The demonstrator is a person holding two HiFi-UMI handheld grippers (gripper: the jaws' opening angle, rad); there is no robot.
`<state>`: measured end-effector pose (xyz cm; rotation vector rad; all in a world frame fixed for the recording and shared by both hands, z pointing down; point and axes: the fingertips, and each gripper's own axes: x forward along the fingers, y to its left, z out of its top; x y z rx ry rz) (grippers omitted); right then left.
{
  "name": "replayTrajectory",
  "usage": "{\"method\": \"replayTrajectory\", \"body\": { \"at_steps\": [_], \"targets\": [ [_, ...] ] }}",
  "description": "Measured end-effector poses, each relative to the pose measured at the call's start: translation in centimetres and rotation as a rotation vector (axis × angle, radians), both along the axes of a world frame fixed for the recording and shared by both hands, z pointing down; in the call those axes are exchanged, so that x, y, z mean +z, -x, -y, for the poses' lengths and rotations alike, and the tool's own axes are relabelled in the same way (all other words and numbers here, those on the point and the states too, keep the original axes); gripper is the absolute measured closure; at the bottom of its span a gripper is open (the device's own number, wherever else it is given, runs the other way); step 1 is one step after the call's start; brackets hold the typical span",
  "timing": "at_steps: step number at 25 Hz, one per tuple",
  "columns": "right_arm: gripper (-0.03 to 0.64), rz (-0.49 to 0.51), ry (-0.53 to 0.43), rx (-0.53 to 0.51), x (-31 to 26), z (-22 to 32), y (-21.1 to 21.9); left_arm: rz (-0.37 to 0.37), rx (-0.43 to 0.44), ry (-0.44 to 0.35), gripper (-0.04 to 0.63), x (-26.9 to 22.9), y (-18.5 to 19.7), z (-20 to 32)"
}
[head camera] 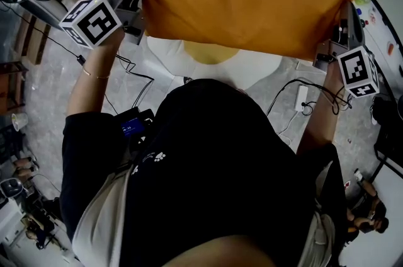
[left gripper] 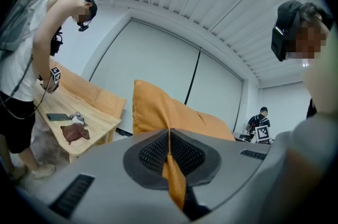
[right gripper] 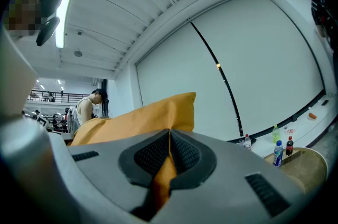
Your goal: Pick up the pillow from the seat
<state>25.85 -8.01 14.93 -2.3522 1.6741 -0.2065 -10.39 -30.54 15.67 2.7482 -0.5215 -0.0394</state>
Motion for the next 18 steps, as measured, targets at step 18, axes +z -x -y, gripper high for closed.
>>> {"method": "replayTrajectory", "body": {
  "at_steps": [18],
  "targets": [
    [0.595, 0.005, 0.003, 0.002, 0.72, 0.14, 0.15, -0.001, 0.005, 0.013, 0.581, 0.63, 0.15, 0.06]
  ]
}}
